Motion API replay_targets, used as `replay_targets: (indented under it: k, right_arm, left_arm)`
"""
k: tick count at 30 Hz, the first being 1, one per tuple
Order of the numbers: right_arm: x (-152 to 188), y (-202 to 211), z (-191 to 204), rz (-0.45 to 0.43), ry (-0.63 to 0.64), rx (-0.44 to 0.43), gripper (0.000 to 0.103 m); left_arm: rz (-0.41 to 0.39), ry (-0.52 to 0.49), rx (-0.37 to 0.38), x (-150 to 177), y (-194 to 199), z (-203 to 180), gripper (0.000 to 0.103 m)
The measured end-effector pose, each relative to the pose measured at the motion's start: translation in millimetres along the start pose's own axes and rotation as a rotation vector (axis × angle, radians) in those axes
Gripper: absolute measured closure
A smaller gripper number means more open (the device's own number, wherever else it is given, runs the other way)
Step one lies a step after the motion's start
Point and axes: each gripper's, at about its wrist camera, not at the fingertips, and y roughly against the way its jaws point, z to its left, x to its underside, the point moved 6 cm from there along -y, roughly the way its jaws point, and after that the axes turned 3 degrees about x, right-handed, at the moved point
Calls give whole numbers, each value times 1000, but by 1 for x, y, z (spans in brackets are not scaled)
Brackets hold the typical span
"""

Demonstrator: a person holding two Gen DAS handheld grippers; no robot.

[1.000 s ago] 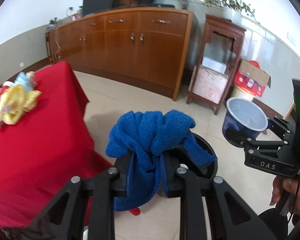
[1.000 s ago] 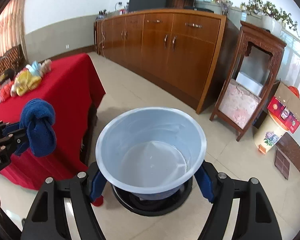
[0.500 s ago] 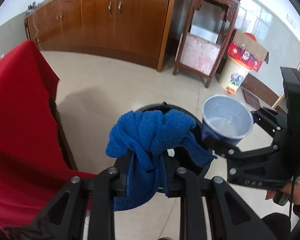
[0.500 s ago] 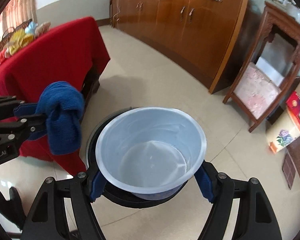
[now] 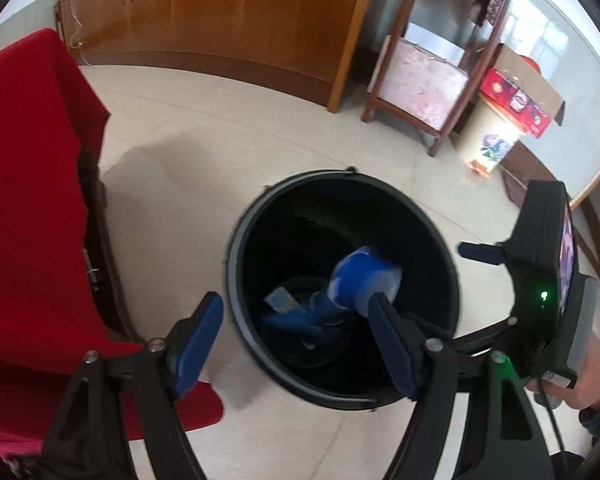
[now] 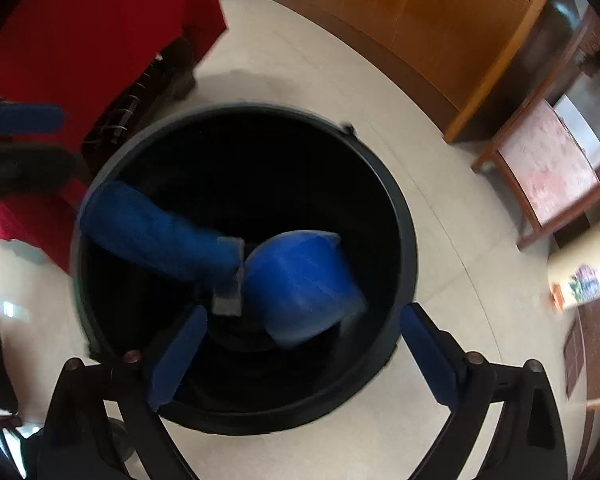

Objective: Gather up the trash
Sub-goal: 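Open the left tool to drop the towel while the right tool drops the bowl into the bin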

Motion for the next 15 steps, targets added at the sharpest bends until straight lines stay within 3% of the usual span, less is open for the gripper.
replay_targets:
  k: [4, 15]
  right_arm:
    - [3, 4, -9, -13, -78, -3, 4]
    - [-20, 65, -21, -75, -242, 40, 4]
  left_arm:
    - [-18, 14, -46, 1, 4, 8, 15]
    - [-92, -52, -82, -13, 51, 8, 14]
